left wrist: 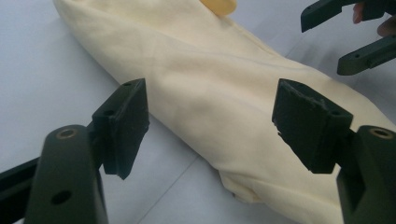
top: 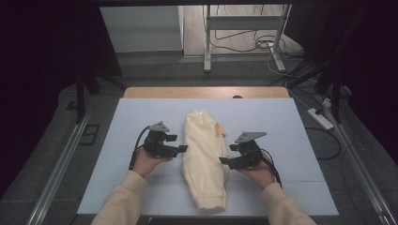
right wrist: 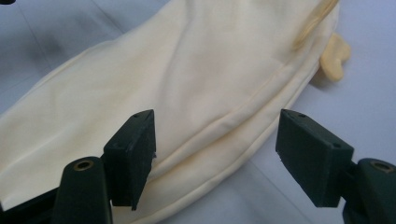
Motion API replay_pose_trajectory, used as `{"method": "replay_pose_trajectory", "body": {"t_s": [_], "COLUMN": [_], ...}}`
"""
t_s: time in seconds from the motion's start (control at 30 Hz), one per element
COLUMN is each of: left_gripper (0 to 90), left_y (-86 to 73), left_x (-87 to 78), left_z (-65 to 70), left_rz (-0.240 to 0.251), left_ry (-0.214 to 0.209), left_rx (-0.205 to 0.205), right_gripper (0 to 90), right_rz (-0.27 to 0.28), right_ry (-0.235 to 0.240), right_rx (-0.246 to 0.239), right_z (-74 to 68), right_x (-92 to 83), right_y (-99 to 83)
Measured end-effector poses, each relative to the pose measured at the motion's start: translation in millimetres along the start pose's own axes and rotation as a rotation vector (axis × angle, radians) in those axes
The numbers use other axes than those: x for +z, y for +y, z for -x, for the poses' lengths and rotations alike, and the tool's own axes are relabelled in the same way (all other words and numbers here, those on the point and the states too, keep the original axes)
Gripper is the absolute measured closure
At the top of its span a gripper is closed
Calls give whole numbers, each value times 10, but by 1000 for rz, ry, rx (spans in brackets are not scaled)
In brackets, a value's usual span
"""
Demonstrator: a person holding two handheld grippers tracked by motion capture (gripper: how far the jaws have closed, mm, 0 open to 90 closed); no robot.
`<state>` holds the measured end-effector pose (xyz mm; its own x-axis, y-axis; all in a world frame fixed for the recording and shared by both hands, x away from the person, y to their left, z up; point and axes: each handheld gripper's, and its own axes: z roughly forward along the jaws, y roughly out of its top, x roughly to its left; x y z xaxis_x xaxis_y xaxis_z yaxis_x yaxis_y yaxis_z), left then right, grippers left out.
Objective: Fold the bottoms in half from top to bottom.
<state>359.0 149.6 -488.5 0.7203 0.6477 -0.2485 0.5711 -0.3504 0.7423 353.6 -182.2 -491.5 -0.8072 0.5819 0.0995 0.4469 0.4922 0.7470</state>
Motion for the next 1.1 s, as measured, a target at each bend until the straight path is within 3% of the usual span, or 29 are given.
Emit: {"method": "replay_pose_trajectory", "body": {"t_s": [0.4, 0.87, 1.1], "left_gripper": [275, 272, 268], "left_y": [100, 185, 250], "left_x": [127, 214, 278], "left_z": [-116, -264, -337], "left_rz": [-23, -24, -29], "left_ry": [15, 31, 37], "left_rx": [-18, -59, -50], "right_gripper": [287, 287, 287], "right_rz": [-7, -12, -17], "right_ry": [-25, -25, -40], "right_rx": [34, 56, 58], "right_z": [218, 285, 318], "right_x": [151, 323, 448], "right_y": [146, 267, 347]}}
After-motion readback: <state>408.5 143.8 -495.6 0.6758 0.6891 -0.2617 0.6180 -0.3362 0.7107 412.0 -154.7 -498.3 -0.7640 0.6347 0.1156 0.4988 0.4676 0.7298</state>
